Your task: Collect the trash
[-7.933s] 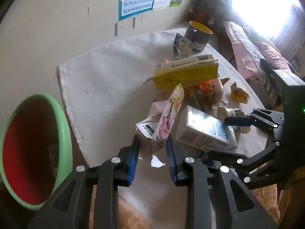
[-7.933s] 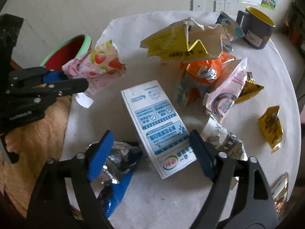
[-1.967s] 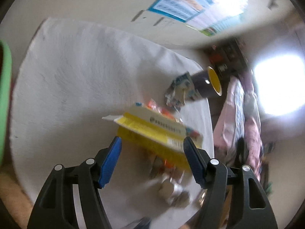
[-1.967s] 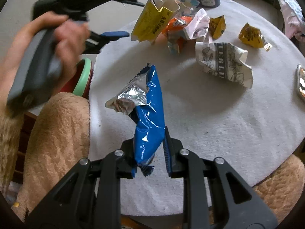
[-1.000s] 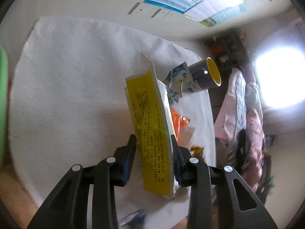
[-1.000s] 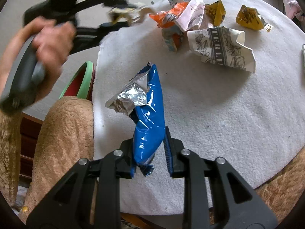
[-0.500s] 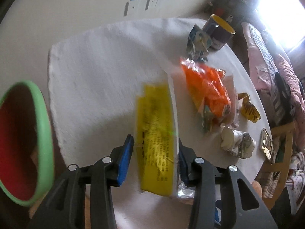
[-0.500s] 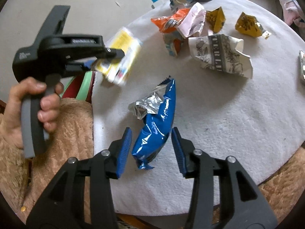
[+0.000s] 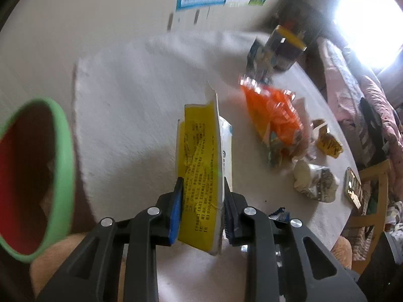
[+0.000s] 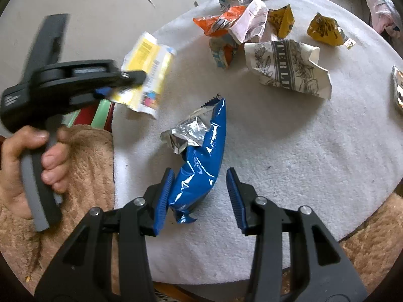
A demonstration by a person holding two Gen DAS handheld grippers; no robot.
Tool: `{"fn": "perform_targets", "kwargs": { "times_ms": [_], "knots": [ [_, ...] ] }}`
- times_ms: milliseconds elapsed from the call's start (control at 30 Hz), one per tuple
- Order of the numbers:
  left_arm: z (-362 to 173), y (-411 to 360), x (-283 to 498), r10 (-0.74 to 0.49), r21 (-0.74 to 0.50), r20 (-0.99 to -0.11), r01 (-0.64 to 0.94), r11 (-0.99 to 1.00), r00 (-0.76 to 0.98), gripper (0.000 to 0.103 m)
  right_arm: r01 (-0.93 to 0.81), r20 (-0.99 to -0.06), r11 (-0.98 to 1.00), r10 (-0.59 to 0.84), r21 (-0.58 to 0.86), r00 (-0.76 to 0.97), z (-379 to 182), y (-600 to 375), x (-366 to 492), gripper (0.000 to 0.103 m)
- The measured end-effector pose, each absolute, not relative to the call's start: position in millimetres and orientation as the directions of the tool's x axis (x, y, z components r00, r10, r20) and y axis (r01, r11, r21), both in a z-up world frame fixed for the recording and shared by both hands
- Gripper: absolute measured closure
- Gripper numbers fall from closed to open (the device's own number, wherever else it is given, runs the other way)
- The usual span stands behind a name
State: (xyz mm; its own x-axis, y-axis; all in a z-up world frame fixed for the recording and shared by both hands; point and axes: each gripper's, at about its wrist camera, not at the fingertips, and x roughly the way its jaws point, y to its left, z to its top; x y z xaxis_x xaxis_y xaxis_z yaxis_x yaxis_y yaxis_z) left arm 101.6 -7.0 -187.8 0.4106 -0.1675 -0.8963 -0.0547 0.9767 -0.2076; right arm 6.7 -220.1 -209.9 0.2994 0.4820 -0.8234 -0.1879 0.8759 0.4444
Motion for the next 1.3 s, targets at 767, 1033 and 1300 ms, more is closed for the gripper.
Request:
{"fn": "perform_targets", "kwargs": {
  "times_ms": [767,1033,1300],
  "knots": [
    [-84.4,49.2,33.5,-0.058,-0.123,-0.724,-0.046,0.991,0.687,0.078,-0.208,-0.844,0.92,0.389,0.332,0.371,-182.3,-185.9,29.1,0.095],
    [-81.6,66.9,23.7,-0.039,-0.123,-0.704,-0.068,0.99,0.709,0.078,-0.215,-0.801,0.911,0.412,0.352,0.435,-143.0,-178.2,30.7,0.095],
    [-80.0,90.5,16.9,0.011,-0.102,-0.694,-0.114,0.988,0.72,0.078,-0.291,-0.762,0.879,0.473,0.377,0.441,-118.8,-140.9,42.5,0.095]
  ]
}}
